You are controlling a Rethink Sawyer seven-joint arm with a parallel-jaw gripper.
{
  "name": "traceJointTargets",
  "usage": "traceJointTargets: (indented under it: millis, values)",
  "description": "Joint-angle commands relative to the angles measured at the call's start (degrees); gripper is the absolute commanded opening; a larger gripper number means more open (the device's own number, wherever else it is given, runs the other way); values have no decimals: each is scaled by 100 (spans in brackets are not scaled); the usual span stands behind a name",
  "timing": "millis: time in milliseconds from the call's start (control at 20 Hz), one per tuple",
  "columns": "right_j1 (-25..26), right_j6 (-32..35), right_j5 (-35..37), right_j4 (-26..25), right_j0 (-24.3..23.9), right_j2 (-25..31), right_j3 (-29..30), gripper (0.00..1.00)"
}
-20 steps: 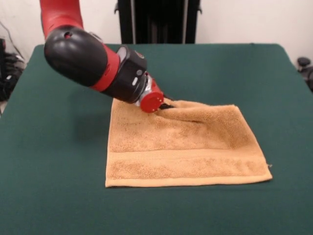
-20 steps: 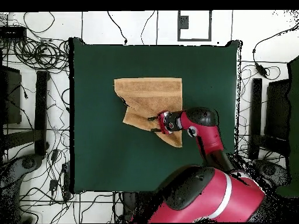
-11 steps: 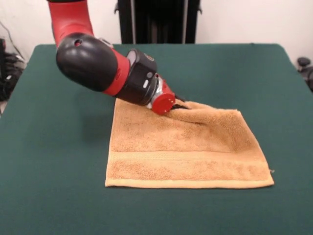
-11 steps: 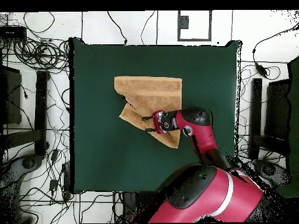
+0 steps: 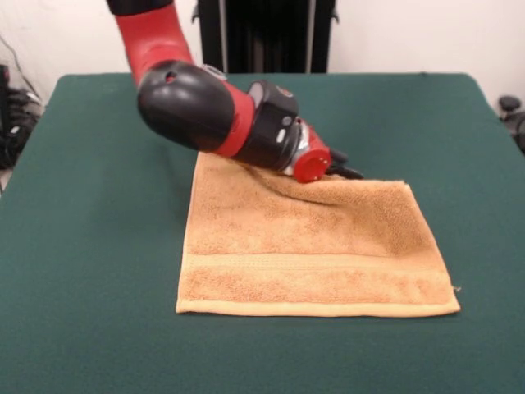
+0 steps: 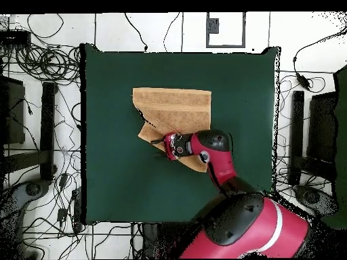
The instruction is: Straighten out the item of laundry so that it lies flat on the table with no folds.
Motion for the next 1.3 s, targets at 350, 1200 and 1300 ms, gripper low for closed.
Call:
traceJointTargets:
  millis: [350,1200,1300]
  values:
    - [529,-151,-1071,215,-307,1367,795,100]
    - [9,2090,-2665,-835,2616,-2401,-1312,100]
    - [461,2563,-2493,-1009,3316,-3690,-2038,100]
